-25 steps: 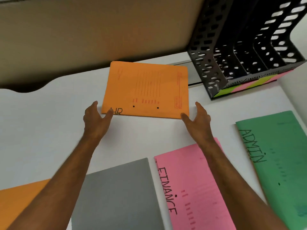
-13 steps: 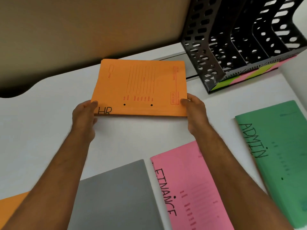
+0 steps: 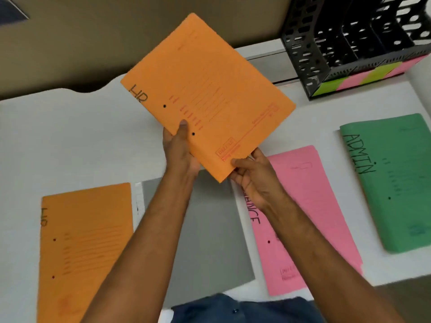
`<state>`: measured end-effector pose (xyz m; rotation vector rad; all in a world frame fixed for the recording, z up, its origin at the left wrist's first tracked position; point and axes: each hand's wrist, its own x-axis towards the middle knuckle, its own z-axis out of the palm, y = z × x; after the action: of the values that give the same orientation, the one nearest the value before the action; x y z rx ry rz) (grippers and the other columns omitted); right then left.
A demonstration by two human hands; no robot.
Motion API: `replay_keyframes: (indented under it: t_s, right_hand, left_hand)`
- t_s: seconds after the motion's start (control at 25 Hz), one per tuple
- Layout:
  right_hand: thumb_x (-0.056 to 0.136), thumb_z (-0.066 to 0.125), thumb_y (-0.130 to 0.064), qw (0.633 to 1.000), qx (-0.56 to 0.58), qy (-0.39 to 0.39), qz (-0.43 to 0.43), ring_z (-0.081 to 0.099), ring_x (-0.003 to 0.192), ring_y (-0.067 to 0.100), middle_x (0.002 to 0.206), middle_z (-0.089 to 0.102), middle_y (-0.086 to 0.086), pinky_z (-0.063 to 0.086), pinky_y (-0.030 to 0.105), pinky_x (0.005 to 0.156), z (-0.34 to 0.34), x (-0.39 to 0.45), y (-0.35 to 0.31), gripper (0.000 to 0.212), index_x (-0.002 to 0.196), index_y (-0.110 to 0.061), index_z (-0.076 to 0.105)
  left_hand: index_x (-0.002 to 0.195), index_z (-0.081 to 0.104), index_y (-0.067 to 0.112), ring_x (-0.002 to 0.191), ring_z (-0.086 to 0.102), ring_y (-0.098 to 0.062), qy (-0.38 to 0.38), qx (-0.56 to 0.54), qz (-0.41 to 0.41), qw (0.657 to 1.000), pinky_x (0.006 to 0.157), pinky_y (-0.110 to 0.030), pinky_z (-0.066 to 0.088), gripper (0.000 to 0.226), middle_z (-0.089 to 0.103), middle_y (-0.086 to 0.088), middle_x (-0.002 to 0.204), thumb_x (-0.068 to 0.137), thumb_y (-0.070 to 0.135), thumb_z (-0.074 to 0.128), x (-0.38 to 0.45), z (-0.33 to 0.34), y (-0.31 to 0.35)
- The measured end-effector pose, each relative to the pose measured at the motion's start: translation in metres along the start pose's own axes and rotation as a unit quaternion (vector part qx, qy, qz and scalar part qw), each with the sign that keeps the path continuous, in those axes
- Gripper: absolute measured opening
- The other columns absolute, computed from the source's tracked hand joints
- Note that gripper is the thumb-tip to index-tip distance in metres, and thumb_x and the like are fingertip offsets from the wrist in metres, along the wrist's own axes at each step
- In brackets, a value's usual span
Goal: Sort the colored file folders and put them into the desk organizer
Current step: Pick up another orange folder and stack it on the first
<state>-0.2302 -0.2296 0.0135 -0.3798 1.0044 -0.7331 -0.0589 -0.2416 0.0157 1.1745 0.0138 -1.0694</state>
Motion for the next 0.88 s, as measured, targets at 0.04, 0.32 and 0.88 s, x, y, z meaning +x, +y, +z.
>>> replay_keyframes:
  t_s: [0.04, 0.32, 0.88]
  right_hand:
    - [0.091, 0.058, 0.009, 1.000, -0.006, -0.014, 0.002, 0.069, 0.111, 0.029, 0.129, 0.069, 0.014, 0.058, 0.046, 0.095, 0.002, -0.017, 0.012, 0.042, 0.127, -0.012, 0.059]
    - [0.094, 0.065, -0.010, 0.998, -0.033, 0.033, -0.053, 0.069, 0.093, 0.023, 0.107, 0.073, 0.005, 0.058, 0.034, 0.067, -0.006, -0.080, 0.022, 0.024, 0.115, -0.019, 0.060]
    - [0.102, 0.058, -0.020, 0.912, -0.396, -0.058, -0.090, 0.064, 0.112, 0.011, 0.126, 0.063, -0.007, 0.056, 0.035, 0.094, 0.135, -0.156, 0.222, 0.038, 0.138, -0.024, 0.048]
  left_hand:
    - [0.133, 0.058, 0.017, 0.105, 0.071, -0.028, 0.005, 0.010, 0.009, 1.000, 0.092, -0.052, 0.059, 0.032, 0.071, -0.010, 0.125, 0.102, 0.008, 0.057, -0.017, -0.013, 0.006]
    - [0.133, 0.059, 0.012, 0.108, 0.073, -0.027, -0.029, 0.135, 0.032, 0.990, 0.087, -0.048, 0.061, 0.031, 0.073, -0.010, 0.125, 0.103, 0.016, 0.059, -0.092, -0.141, 0.081]
    - [0.131, 0.064, 0.017, 0.102, 0.076, -0.029, 0.030, 0.298, 0.003, 0.954, 0.086, -0.049, 0.062, 0.036, 0.077, -0.007, 0.116, 0.097, 0.027, 0.069, -0.146, -0.386, 0.169]
